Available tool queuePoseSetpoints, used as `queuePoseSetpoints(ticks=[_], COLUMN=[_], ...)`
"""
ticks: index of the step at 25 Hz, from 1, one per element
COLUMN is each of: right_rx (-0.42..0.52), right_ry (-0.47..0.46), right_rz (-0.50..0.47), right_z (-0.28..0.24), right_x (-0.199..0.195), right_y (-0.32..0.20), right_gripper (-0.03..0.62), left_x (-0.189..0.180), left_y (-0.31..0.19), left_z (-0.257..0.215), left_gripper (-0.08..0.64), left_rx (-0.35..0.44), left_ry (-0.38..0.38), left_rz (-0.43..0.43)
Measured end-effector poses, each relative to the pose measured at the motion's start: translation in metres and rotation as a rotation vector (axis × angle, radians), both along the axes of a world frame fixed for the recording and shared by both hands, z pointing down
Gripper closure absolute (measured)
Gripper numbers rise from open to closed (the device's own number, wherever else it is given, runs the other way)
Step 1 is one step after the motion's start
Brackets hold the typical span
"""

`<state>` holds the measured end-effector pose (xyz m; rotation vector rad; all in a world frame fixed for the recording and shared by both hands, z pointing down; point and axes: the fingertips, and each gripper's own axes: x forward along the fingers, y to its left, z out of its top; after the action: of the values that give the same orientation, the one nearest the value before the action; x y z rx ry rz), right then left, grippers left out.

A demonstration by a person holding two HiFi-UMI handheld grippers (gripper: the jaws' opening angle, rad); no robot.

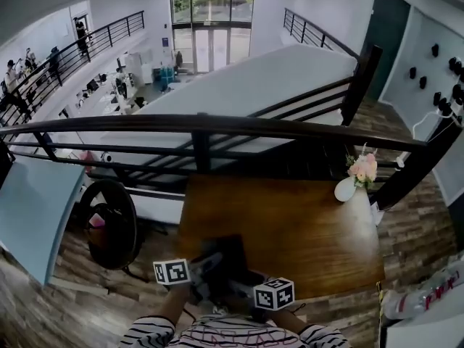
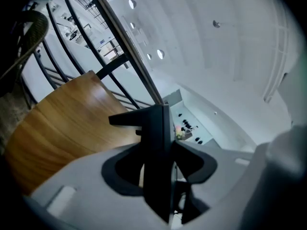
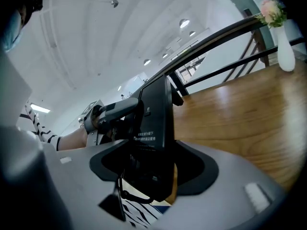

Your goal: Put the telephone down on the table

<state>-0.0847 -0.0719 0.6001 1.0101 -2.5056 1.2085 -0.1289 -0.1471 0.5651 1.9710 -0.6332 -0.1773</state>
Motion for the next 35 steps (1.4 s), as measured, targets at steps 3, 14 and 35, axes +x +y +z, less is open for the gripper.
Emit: queuePoseSetpoints(ticks=[3, 14, 35], right_rx=[0.005, 0.008, -0.042], right_ry=[0.004, 0.024, 0.009], right_rz=[0.034, 0.056, 0.018], right_z=[0.001, 0.025, 0.088], right_x=[-0.012, -0.002, 0.043], right_y=[-0.019, -0.101, -0.287], right_gripper=[0.302, 0.301, 0.302], left_x=[-0.010, 0.000, 0.046], left_y=[-0.021, -0.103, -0.288], left_z=[0.001, 0.025, 0.087], left_gripper=[0.360, 0.360, 0.360], left_rx=[0.001, 0.000, -0.001], left_ry=[0.009, 0.023, -0.003], left_rz=[0.032, 0.041, 0.034])
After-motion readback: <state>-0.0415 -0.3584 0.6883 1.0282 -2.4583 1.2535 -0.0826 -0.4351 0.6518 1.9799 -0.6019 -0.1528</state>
